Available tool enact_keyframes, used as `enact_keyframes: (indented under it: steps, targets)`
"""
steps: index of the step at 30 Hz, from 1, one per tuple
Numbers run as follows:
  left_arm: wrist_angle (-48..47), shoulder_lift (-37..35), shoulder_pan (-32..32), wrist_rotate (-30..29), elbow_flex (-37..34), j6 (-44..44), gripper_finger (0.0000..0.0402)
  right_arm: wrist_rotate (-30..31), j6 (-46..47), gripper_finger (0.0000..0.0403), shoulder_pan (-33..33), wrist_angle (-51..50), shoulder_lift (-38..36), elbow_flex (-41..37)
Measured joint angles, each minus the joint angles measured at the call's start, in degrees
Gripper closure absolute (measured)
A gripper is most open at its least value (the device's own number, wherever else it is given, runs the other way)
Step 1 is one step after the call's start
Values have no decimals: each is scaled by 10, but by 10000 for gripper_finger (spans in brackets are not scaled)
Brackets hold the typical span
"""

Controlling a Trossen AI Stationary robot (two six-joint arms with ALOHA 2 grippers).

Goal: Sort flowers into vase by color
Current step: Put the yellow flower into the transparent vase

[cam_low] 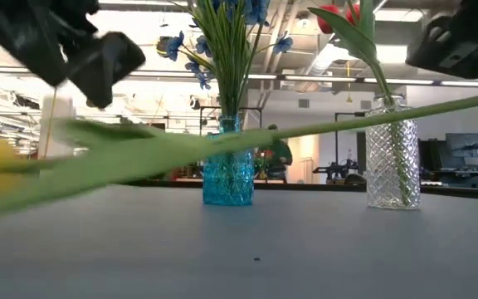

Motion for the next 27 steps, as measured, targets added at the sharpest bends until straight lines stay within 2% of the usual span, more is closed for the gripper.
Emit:
enact_keyframes:
  steps: [2, 4, 9, 15, 19, 22, 24, 27]
  targets:
    - [-8, -27, -5, -11, -5, 8, 207, 23, -2, 380, 9, -4, -1, -1]
    - [35, -60, -21, -49, -32, 20, 204, 57, -8, 380, 20, -6, -1, -1]
    - [227, -146, -59, -111, -136, 61, 207, 138, 2, 380, 62, -1, -6, -1]
    - [451, -227, -62, -218, -265, 84, 213, 241, 5, 380, 104, 5, -9, -1]
    - [588, -226, -51, -212, -337, 79, 214, 326, 9, 380, 130, 15, -18, -1]
    - [636, -207, -47, -205, -360, 61, 214, 413, 9, 380, 154, 32, -31, -12]
    - [654, -187, -47, -204, -363, 57, 214, 465, 10, 380, 166, 72, -50, -48]
    - [713, -141, -47, -192, -353, 68, 214, 511, 25, 380, 176, 173, -87, -133]
